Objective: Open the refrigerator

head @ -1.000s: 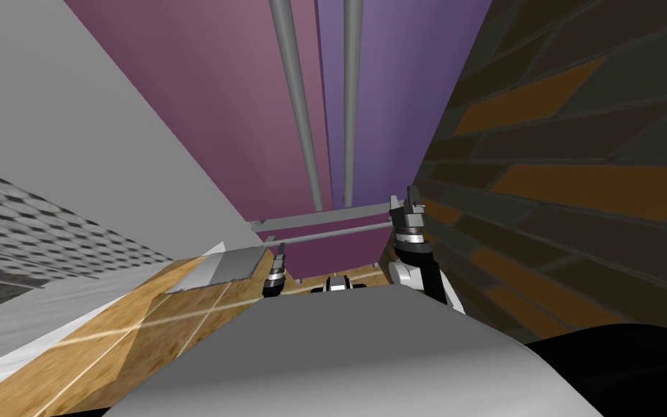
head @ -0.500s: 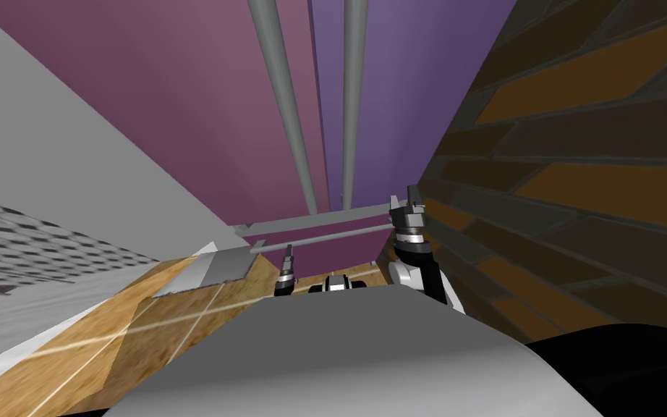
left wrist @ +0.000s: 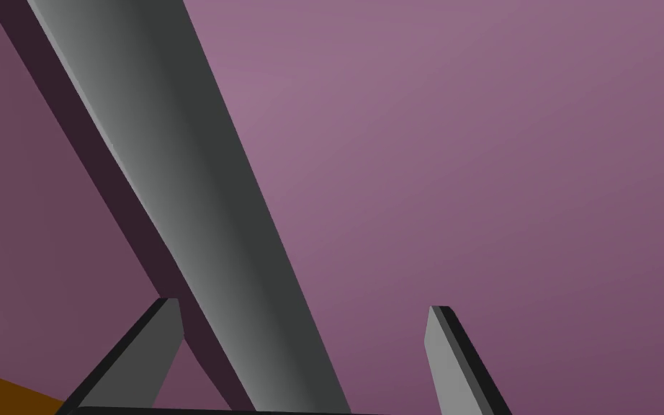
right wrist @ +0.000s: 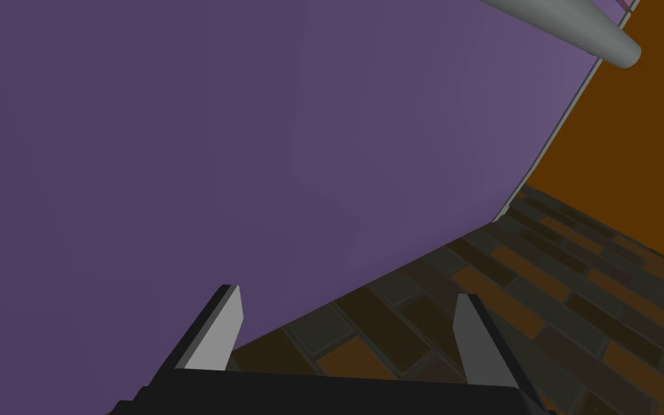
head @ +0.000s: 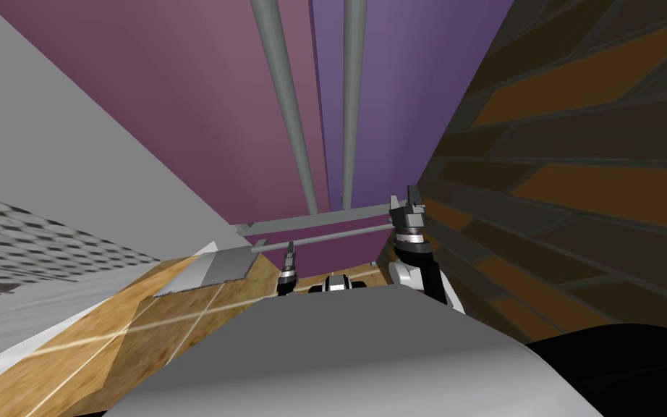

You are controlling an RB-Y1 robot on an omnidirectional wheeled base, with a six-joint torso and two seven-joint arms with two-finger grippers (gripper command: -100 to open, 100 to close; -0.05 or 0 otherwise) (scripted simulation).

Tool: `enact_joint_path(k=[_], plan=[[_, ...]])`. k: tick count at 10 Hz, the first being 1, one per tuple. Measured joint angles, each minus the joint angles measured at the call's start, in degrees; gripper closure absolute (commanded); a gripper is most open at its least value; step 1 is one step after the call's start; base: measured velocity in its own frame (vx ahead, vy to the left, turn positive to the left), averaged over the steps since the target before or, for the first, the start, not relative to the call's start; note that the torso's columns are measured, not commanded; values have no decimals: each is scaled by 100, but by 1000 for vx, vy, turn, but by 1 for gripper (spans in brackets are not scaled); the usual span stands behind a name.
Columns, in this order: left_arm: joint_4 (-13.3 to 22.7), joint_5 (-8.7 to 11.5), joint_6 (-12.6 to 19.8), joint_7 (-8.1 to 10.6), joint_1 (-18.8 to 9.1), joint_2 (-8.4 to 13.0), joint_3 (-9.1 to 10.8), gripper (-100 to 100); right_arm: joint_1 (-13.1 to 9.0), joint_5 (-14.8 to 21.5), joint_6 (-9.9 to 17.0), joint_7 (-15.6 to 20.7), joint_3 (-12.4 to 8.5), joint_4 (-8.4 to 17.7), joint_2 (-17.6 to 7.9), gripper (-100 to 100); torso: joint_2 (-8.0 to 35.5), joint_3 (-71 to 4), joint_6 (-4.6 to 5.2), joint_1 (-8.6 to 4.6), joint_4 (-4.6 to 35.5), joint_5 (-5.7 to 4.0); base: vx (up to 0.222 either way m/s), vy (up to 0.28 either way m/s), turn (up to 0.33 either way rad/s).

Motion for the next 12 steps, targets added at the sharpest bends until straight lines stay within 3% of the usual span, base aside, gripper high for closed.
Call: enact_joint_path(k=[2,3,7,12], plan=[[-120,5,191,17,-73,24,1,-100,0,0,0,0,0,0,0,0,1,1,0,2,0,1,-2,-4,7],[-120,6,207,20,-80,27,3,100,0,0,0,0,0,0,0,0,3,2,0,3,1,1,12,8,-28],[44,-3,-313,-21,78,-37,-9,100,0,0,0,0,0,0,0,0,-67,-27,0,43,-64,41,1,8,-11],[-89,-13,3,28,-77,14,-31,100,-2,0,0,0,0,1,0,0,-23,-8,-5,20,-32,19,-126,-24,30]])
